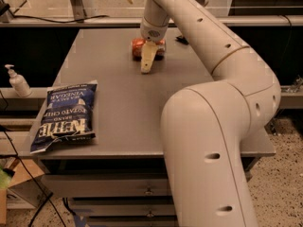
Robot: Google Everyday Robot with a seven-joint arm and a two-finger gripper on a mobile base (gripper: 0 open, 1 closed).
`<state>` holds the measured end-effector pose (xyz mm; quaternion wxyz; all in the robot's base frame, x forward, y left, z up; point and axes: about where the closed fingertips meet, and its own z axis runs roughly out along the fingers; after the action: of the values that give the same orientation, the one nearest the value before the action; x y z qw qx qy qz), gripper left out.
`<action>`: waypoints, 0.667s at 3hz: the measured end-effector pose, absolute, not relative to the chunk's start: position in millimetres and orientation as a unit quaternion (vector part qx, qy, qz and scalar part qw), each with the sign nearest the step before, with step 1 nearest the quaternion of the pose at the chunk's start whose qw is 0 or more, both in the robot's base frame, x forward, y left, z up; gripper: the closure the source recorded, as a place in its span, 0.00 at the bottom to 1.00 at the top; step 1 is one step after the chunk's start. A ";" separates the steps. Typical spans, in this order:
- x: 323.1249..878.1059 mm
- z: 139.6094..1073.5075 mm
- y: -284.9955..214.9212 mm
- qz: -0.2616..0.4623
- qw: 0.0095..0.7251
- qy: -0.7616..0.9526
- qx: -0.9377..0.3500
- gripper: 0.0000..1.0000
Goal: Place coke can upright
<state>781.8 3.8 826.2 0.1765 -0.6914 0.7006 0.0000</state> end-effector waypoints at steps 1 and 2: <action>781.7 833.5 3.8 0.000 0.177 0.701 -0.691 0.65; 781.7 835.6 3.7 0.000 0.177 0.701 -0.691 0.88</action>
Offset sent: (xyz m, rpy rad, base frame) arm -0.0712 -0.0316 0.0498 0.0350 -0.0364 -0.0375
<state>781.7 3.7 835.6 0.1766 -0.6914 0.7006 -0.0001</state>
